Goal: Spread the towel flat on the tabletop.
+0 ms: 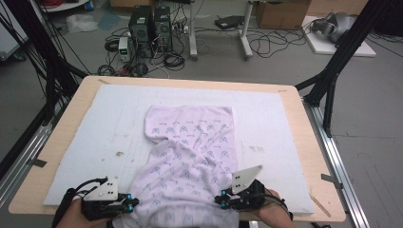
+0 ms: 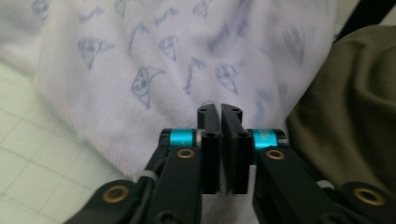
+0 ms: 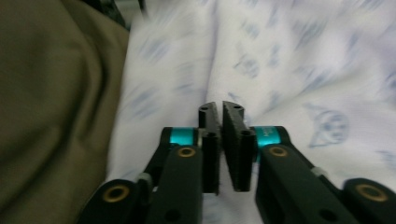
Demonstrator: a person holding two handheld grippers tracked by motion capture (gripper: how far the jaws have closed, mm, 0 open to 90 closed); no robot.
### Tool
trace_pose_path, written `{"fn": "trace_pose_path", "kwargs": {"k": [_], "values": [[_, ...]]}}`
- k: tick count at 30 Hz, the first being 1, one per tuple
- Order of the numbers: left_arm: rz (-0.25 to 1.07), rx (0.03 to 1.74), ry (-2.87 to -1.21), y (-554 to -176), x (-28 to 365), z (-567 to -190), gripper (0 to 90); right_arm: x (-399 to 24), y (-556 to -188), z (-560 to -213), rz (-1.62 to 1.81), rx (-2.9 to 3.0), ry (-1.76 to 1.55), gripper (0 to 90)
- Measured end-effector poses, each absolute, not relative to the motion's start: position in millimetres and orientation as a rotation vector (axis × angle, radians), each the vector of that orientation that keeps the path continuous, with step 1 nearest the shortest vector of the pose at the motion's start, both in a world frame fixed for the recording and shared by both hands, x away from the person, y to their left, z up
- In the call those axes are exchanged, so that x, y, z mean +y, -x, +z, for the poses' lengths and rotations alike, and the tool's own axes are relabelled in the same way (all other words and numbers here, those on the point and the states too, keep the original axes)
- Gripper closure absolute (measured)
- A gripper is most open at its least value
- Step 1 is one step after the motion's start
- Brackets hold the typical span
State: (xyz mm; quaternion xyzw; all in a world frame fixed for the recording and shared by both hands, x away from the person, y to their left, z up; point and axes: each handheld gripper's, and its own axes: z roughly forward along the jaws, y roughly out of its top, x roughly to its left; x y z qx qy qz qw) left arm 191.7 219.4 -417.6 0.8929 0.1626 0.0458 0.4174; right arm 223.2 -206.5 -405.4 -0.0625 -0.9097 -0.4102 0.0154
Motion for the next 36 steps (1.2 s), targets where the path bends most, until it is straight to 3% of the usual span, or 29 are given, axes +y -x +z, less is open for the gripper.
{"fn": "trace_pose_path", "kwargs": {"k": [3,5,7,10,12,15,17,19,23,24,26,29,36], "values": [[0.205,0.444,-2.201,-206.8,216.0,-412.5,66.6,-213.5,-232.2,-396.4,-1.328,-2.875,0.274,74.9],[0.285,0.478,-2.177,-225.1,213.2,-412.3,65.3,-214.8,-246.0,-396.4,-1.291,-2.939,0.354,70.4],[0.328,0.521,-2.174,-238.0,210.6,-414.4,58.1,-213.9,-263.1,-403.7,-1.224,-2.983,0.415,67.4],[0.297,0.574,-2.21,-270.1,200.5,-430.1,57.0,-209.4,-276.8,-419.1,-1.156,-2.959,0.45,65.2],[0.257,0.546,-2.269,-276.5,193.6,-440.2,63.4,-203.3,-279.1,-429.2,-1.086,-2.982,0.434,66.0],[0.252,0.534,-2.26,-272.6,192.4,-440.9,84.4,-201.2,-278.9,-435.1,-1.11,-2.973,0.439,73.8],[0.257,0.525,-2.275,-267.0,196.1,-438.2,87.0,-201.4,-278.6,-436.0,-1.123,-2.956,0.425,81.8],[0.254,0.535,-2.253,-257.6,204.3,-435.2,87.4,-200.6,-276.5,-435.2,-1.113,-2.958,0.404,86.3],[0.271,0.507,-2.204,-219.4,232.7,-419.6,86.9,-202.4,-259.3,-427.8,-1.129,-2.926,0.308,83.7],[0.271,0.501,-2.188,-213.6,237.0,-416.9,84.9,-204.8,-255.9,-423.7,-1.167,-2.911,0.296,78.2],[0.273,0.503,-2.163,-211.3,242.1,-412.3,73.9,-210.2,-254.4,-415.2,-1.21,-2.913,0.33,75.2],[0.311,0.556,-2.137,-228.3,244.0,-410.8,65.2,-218.4,-265.8,-405.7,-1.248,-2.951,0.415,71.3],[0.289,0.696,-2.175,-280.2,226.4,-435.1,70.9,-223.9,-301.4,-420.3,-1.142,-2.989,0.583,66.3]]}}
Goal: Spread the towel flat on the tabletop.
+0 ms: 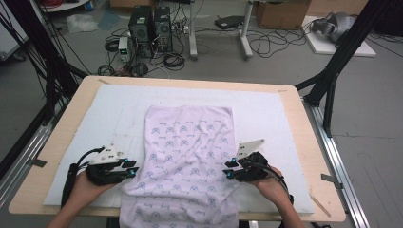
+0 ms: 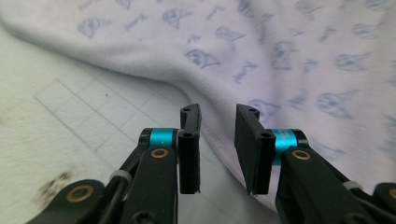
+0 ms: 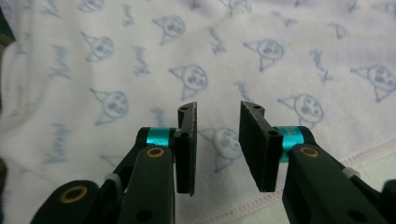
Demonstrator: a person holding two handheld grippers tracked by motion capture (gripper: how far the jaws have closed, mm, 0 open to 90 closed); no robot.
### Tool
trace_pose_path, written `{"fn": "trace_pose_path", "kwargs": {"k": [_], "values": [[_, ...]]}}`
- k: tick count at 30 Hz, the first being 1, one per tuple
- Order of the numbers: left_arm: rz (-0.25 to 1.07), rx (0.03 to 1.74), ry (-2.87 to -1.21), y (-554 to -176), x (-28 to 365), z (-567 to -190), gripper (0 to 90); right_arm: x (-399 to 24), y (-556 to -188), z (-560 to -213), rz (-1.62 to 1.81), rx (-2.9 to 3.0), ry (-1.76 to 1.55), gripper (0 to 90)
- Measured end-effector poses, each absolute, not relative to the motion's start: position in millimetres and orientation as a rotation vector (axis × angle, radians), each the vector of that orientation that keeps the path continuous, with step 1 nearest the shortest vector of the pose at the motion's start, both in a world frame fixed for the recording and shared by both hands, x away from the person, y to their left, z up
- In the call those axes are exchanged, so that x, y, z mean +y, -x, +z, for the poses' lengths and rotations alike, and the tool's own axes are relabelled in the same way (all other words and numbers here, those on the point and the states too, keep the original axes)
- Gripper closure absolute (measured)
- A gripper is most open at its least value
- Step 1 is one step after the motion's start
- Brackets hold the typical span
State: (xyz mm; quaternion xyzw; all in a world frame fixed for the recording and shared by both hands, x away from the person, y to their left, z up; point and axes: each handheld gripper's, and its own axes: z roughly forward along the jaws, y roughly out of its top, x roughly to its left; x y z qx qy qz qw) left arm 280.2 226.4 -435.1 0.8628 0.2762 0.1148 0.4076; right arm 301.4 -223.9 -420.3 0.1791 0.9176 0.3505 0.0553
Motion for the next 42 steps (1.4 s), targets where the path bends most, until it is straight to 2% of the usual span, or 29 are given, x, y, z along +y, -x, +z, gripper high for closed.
{"fn": "trace_pose_path", "kwargs": {"k": [3,6,7,10,16,18,19,23,25,26,27,29,31,34,38,42], "values": [[0.272,0.727,-2.184,-288.3,217.8,-444.0,67.9,-225.8,-303.8,-427.1,1.039,2.798,-0.57,63.7],[0.255,0.727,-2.196,-288.8,213.2,-442.8,84.7,-226.6,-302.4,-434.3,1.035,2.813,-0.578,62.1],[0.258,0.726,-2.207,-288.3,213.0,-441.4,86.0,-227.4,-302.1,-434.7,1.044,2.807,-0.576,62.0],[0.285,0.735,-2.207,-284.6,216.3,-438.6,87.0,-227.5,-301.6,-434.9,1.049,2.806,-0.586,61.5],[0.405,0.796,-2.092,-255.5,260.1,-414.5,87.1,-229.2,-299.0,-434.3,1.047,2.801,-0.568,59.8],[0.4,0.821,-2.08,-256.1,262.2,-415.1,72.3,-228.7,-297.8,-433.3,1.05,2.792,-0.56,59.8],[0.379,0.826,-2.085,-259.2,261.1,-417.2,68.1,-228.3,-297.9,-433.6,1.047,2.792,-0.559,59.8],[0.351,0.854,-2.116,-278.7,242.4,-428.8,56.6,-227.9,-302.0,-433.9,1.047,2.773,-0.595,59.2],[0.332,0.858,-2.154,-290.3,230.0,-435.0,54.3,-229.8,-308.5,-432.6,1.071,2.74,-0.633,59.2],[0.318,0.853,-2.172,-295.3,224.0,-438.2,55.9,-230.2,-312.5,-432.1,1.077,2.727,-0.66,59.4],[0.318,0.853,-2.172,-295.3,224.0,-438.2,65.1,-230.2,-312.5,-432.1,1.077,2.727,-0.66,59.4],[0.302,0.813,-2.201,-302.9,213.3,-440.0,82.0,-226.4,-323.4,-436.7,1.058,2.747,-0.678,65.9],[0.321,0.805,-2.215,-303.7,211.2,-438.5,83.5,-224.7,-326.2,-436.1,1.067,2.76,-0.644,86.9],[0.433,0.852,-2.164,-312.4,216.2,-430.3,84.0,-217.0,-333.3,-428.0,0.973,2.767,-0.627,87.5],[0.552,0.947,-2.064,-331.4,222.1,-422.8,83.9,-212.7,-350.2,-412.7,1.009,2.65,-0.684,87.9],[0.551,0.989,-2.094,-346.8,216.6,-432.6,82.8,-207.1,-369.4,-424.3,0.915,2.653,-0.752,87.7]]}}
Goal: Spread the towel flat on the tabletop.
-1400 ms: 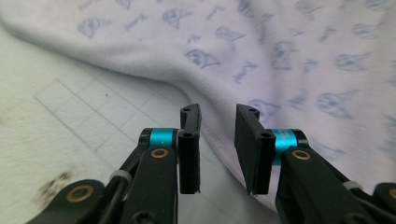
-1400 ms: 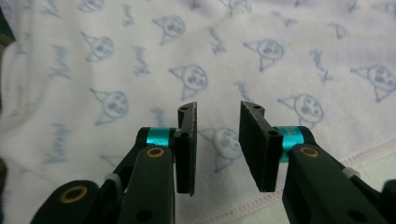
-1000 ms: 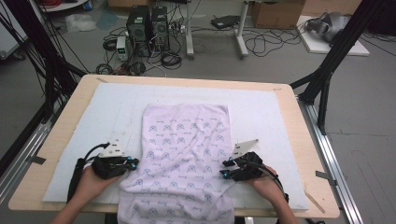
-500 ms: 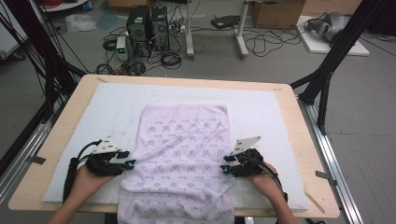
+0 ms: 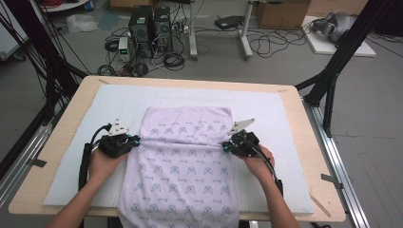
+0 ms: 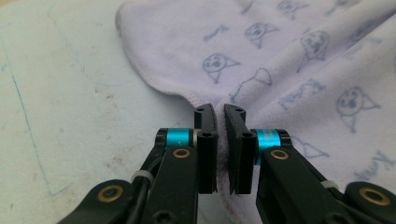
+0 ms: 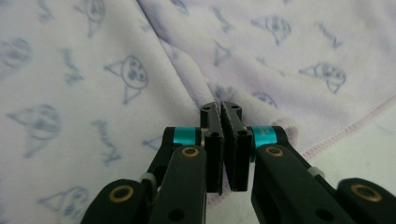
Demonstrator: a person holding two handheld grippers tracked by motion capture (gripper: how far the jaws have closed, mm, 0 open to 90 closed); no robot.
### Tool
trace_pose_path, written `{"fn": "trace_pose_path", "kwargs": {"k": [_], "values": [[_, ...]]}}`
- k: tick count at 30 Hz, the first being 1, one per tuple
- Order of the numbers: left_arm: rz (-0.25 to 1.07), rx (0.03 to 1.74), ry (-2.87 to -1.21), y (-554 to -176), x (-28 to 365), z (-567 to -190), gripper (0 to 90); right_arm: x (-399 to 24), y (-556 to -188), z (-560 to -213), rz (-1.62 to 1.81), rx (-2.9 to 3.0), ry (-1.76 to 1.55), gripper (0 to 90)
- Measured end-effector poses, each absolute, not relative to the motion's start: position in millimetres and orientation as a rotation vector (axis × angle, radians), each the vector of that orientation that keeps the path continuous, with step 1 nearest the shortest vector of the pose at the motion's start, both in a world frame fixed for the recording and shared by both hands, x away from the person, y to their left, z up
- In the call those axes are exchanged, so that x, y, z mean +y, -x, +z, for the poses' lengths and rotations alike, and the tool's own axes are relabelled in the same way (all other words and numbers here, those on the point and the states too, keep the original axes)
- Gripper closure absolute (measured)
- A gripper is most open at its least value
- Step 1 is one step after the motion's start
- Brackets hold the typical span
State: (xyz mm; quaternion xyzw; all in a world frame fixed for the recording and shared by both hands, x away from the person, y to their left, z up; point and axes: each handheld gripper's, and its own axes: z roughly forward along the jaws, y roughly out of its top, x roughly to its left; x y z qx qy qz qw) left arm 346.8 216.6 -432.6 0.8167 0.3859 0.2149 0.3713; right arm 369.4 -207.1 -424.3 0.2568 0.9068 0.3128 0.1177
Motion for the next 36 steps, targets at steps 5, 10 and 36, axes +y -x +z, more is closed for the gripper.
{"fn": "trace_pose_path", "kwargs": {"k": [5,10,36], "values": [[0.521,0.98,-2.089,-343.6,220.9,-431.0,66.8,-212.2,-367.6,-422.7,0.978,2.627,-0.764,73.9],[0.515,0.912,-2.056,-311.9,237.5,-414.5,54.2,-224.8,-334.9,-405.5,1.056,2.592,-0.664,65.1],[0.163,0.449,-2.203,-200.8,231.1,-425.2,83.3,-236.3,-230.7,-419.2,1.256,2.824,-0.401,85.7]]}}
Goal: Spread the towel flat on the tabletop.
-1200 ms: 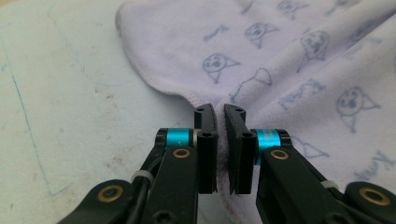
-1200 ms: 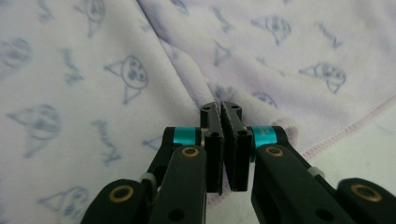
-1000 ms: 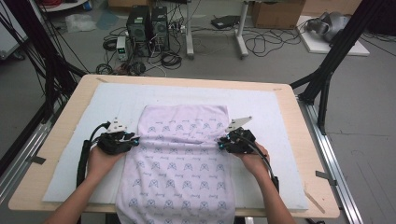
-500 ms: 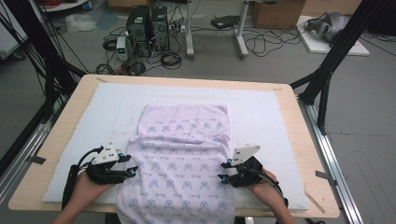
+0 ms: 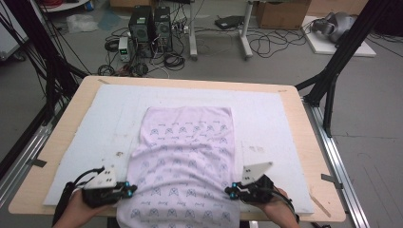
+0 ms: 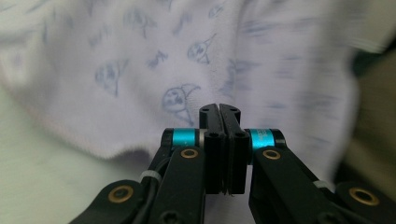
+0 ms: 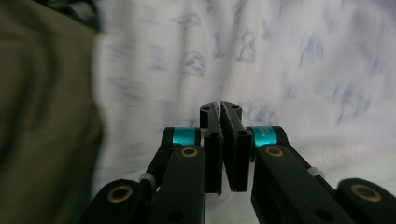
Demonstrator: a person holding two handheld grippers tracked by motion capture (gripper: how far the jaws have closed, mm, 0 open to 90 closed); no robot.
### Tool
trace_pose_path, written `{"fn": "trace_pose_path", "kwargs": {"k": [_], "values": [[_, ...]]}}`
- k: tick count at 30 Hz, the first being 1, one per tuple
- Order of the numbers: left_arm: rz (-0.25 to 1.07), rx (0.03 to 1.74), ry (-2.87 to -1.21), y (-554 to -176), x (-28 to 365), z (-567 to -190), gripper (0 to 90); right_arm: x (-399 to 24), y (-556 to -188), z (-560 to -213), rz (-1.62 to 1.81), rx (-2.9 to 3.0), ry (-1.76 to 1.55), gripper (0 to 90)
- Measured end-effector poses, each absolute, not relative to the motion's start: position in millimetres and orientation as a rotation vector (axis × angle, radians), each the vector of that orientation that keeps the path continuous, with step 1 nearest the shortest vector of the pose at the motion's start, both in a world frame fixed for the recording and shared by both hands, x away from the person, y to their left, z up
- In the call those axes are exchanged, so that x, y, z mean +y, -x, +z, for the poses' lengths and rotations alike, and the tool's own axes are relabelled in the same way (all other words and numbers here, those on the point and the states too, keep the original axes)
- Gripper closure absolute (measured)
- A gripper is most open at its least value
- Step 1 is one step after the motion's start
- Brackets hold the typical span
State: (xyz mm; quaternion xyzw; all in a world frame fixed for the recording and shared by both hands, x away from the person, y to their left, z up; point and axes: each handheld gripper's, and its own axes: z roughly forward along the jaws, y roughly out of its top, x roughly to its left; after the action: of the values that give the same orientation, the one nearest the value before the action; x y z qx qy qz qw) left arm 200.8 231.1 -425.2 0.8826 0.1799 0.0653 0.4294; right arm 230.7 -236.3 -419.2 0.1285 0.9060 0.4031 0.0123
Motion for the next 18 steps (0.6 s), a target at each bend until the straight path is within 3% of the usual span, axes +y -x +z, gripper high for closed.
{"fn": "trace_pose_path", "kwargs": {"k": [1,3,6,8,10,13,15,18], "values": [[0.163,0.443,-2.211,-196.3,230.5,-422.7,72.7,-244.2,-218.1,-407.9,1.315,2.784,-0.389,75.2],[0.209,0.475,-2.214,-200.1,228.4,-425.3,68.9,-245.3,-217.6,-406.5,1.311,2.775,-0.393,72.5],[0.228,0.552,-2.227,-223.1,223.7,-436.9,58.6,-238.0,-232.8,-418.0,1.222,2.798,-0.444,60.6],[0.222,0.558,-2.229,-227.8,222.3,-440.0,61.8,-234.1,-236.0,-422.5,1.209,2.805,-0.45,59.7],[0.237,0.555,-2.226,-231.1,221.5,-441.8,73.5,-224.9,-244.0,-435.3,1.135,2.837,-0.421,61.4],[0.199,0.557,-2.229,-231.7,226.1,-440.2,83.8,-224.3,-247.3,-439.1,1.156,2.859,-0.414,80.4],[0.143,0.507,-2.225,-222.0,233.7,-435.1,82.1,-224.7,-242.9,-436.4,1.172,2.919,-0.337,75.4],[0.172,0.546,-2.166,-221.3,244.0,-423.2,62.5,-231.8,-240.6,-423.3,1.284,2.855,-0.353,65.8]]}}
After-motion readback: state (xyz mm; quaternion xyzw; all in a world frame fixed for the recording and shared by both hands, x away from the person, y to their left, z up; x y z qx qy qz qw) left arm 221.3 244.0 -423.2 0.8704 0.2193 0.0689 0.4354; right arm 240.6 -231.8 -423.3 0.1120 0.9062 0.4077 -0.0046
